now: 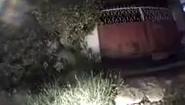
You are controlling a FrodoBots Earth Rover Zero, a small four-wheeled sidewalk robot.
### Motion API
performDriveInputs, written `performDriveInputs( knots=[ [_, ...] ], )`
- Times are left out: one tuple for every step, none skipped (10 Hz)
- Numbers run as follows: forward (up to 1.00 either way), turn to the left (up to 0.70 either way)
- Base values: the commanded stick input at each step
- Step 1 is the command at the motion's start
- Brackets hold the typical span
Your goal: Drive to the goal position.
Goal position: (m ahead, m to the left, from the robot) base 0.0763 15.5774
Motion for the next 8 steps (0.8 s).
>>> performDriveInputs(
  knots=[
    [0.04, 0.0],
    [0.04, 0.0],
    [0.04, 0.0],
    [0.04, 0.18],
    [0.04, 0.48],
    [0.04, 0.5],
    [0.04, 0.5],
    [0.04, 0.5]
  ],
)
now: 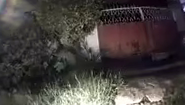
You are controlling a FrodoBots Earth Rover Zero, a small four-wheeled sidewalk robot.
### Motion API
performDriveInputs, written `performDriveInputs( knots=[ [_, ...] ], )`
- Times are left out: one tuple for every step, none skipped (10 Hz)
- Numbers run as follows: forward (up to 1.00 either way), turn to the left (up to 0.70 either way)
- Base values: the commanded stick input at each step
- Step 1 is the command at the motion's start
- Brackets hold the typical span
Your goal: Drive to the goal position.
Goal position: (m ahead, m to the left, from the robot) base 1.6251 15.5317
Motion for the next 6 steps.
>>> performDriveInputs(
  knots=[
    [0.04, 0.13],
    [0.04, 0.0],
    [0.04, 0.0],
    [0.04, 0.0],
    [0.04, 0.0],
    [0.04, 0.0]
  ],
)
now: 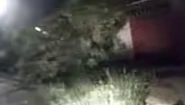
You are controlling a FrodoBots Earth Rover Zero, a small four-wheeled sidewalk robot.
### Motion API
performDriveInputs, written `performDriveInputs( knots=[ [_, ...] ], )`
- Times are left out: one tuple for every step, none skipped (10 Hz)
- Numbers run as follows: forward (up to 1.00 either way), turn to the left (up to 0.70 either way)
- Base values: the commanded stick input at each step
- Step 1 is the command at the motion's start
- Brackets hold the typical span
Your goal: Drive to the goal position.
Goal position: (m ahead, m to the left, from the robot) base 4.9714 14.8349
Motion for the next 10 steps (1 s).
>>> performDriveInputs(
  knots=[
    [0.04, 0.0],
    [0.04, 0.0],
    [0.04, 0.0],
    [0.04, 0.0],
    [0.04, 0.0],
    [0.04, 0.0],
    [0.04, 0.0],
    [0.04, 0.0],
    [0.04, 0.0],
    [0.04, 0.0]
  ],
)
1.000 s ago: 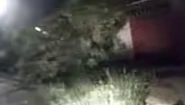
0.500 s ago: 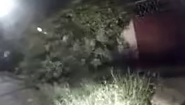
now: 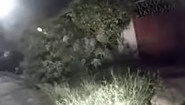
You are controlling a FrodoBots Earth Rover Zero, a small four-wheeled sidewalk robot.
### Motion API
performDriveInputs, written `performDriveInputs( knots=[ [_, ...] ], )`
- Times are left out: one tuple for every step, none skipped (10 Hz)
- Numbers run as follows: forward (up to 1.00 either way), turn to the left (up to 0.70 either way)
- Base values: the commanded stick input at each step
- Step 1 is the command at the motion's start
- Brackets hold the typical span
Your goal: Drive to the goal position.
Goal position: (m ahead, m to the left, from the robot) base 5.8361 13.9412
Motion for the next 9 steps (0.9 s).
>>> performDriveInputs(
  knots=[
    [0.04, 0.0],
    [0.04, 0.0],
    [0.04, 0.0],
    [0.04, 0.0],
    [0.04, 0.0],
    [0.04, 0.0],
    [0.04, 0.0],
    [0.04, 0.0],
    [0.04, 0.0]
  ],
)
